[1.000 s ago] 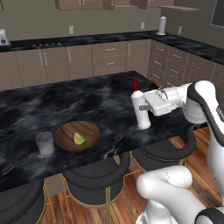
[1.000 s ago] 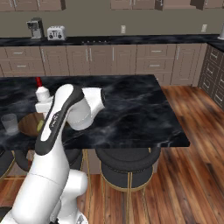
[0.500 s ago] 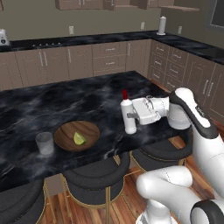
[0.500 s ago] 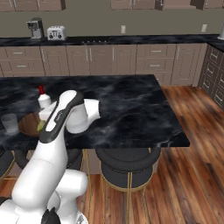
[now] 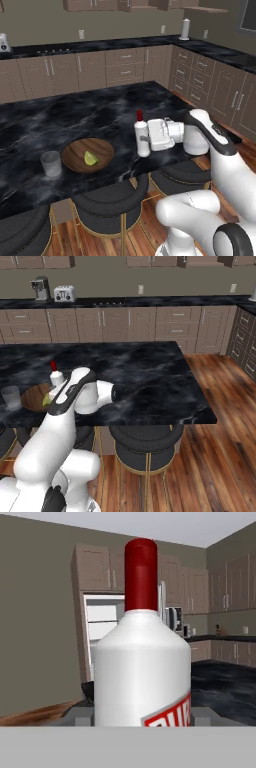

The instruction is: There is a bowl on the dining counter. Grab a lemon wedge from the fridge and place it in the bowl. Then get the liquor bottle and glass cup from the cabinet and place them next to the bowl.

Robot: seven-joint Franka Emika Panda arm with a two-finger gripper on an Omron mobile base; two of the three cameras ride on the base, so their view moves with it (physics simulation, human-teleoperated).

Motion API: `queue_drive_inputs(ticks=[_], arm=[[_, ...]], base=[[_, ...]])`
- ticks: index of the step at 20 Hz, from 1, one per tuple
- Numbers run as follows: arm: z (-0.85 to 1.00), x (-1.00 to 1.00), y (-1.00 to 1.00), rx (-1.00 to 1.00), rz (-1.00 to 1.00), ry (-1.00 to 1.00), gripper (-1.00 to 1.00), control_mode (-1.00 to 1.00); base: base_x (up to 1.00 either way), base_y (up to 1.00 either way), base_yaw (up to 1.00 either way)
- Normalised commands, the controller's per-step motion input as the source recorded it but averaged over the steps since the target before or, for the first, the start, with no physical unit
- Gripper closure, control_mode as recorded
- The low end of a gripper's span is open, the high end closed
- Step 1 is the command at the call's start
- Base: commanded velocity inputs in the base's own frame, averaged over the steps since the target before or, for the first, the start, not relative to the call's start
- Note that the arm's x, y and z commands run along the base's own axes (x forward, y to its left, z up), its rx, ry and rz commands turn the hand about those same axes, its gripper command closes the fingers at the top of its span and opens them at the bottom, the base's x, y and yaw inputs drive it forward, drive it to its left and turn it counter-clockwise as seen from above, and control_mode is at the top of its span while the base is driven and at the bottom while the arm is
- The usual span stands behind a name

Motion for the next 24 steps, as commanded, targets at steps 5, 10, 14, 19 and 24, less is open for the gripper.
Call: queue_drive_inputs(ticks=[5,10,14,19,24], arm=[[-0.33,0.53,0.00,0.05,0.00,0.00,1.00,-1.00],[-0.30,0.52,0.00,0.02,0.00,0.00,1.00,-1.00],[-0.31,0.42,0.00,0.00,0.00,0.00,1.00,-1.00],[-0.23,0.34,0.01,0.00,0.00,0.00,1.00,-1.00],[-0.19,0.42,0.10,0.00,0.00,0.00,1.00,-1.00]], base=[[0.00,0.00,0.00],[0.00,0.00,0.00],[0.00,0.00,0.00],[0.00,0.00,0.00],[0.00,0.00,0.00]])
